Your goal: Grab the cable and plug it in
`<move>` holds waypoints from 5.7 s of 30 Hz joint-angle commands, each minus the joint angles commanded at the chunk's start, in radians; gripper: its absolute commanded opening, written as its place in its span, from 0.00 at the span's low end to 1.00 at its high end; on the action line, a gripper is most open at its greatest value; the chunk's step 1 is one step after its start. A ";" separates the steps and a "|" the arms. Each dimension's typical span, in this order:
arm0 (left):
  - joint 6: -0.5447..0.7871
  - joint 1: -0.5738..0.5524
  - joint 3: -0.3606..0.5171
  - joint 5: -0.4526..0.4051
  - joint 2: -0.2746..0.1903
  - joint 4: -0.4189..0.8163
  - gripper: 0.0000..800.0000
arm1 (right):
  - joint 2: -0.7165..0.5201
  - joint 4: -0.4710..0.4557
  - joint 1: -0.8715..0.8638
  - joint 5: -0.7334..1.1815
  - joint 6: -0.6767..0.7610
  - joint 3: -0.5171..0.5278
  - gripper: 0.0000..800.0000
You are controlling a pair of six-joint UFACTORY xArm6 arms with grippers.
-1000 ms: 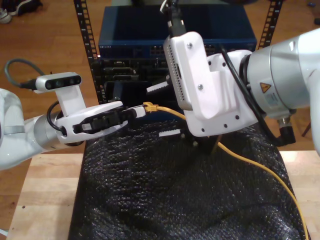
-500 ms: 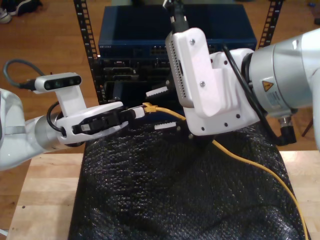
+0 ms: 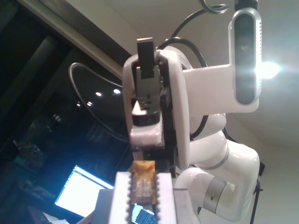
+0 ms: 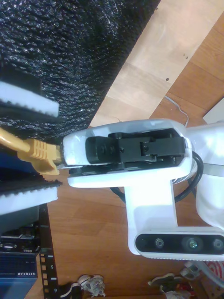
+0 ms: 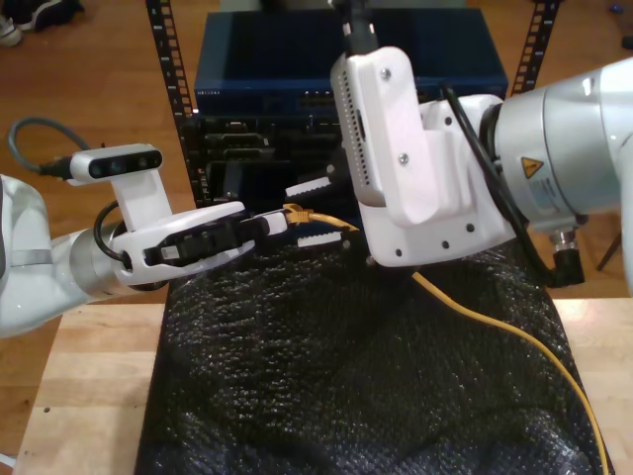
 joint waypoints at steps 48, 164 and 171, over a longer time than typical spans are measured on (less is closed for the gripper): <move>-0.121 -0.014 -0.003 0.006 0.006 0.002 0.03 | -0.014 0.002 0.000 -0.034 0.002 0.014 0.22; 0.341 0.385 -0.514 -0.408 -0.124 0.944 1.00 | 0.224 -0.110 -0.571 0.224 0.353 -0.048 0.00; 0.526 0.483 -0.506 -0.402 -0.170 1.099 1.00 | 0.238 -0.110 -0.571 0.222 0.354 -0.048 0.00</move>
